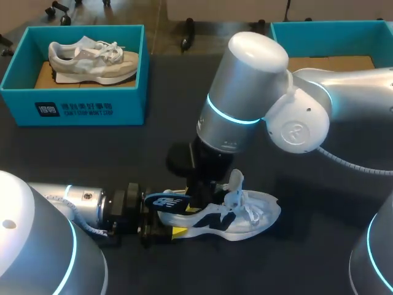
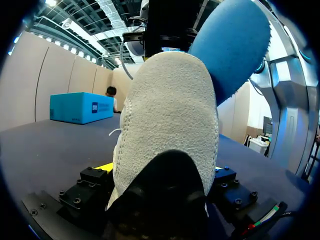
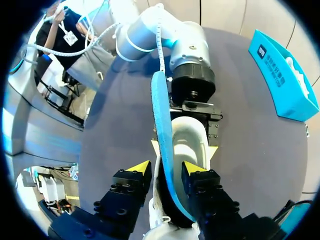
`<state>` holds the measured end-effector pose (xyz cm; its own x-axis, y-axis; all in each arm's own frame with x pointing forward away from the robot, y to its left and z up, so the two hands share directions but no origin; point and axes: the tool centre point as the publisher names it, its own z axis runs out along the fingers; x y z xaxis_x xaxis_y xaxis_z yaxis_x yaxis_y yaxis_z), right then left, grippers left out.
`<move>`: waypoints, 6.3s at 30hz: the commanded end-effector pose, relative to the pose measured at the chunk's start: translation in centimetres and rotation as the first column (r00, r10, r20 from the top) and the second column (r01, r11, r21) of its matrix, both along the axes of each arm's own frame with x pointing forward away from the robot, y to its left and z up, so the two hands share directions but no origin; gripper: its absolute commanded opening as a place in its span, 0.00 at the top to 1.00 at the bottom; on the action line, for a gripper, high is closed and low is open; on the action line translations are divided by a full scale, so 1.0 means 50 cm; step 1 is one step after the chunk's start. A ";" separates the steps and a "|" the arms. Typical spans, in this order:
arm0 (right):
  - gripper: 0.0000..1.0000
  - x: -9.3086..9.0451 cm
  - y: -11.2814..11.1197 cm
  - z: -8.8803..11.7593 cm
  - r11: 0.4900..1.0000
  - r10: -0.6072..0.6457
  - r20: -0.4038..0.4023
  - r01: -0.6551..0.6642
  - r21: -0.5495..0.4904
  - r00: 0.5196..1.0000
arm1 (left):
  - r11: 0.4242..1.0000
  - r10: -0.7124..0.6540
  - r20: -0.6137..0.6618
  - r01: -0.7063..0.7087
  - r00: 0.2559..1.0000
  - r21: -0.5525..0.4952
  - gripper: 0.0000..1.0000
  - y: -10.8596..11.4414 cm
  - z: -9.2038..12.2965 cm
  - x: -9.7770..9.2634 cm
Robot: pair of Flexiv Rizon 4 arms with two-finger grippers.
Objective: Take the shoe out of the shoebox, open the shoe tongue, remove and reinsert the insole, then place the shoe into the shoebox
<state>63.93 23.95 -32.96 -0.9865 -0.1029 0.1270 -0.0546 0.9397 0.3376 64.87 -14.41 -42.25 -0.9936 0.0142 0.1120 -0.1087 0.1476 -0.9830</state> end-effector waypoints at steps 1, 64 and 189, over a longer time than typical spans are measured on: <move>0.69 0.002 0.007 -0.004 1.000 0.013 -0.005 -0.013 0.008 1.000 | 1.000 0.003 0.001 -0.003 1.000 -0.001 1.00 0.000 -0.004 -0.001; 1.00 -0.016 0.143 0.278 0.821 0.356 0.020 -0.323 0.472 0.934 | 1.000 0.003 0.001 -0.003 1.000 -0.001 1.00 0.000 -0.004 -0.001; 1.00 -0.082 -0.257 0.620 0.412 -0.155 -0.567 0.575 0.707 0.809 | 1.000 0.003 0.001 -0.003 1.000 -0.001 1.00 0.000 -0.004 -0.001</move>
<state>59.82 10.92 -1.81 -0.8422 0.0019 0.5391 0.5370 0.0922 0.8385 64.89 -14.39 -42.27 -0.9936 0.0137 0.1120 -0.1088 0.1480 -0.9830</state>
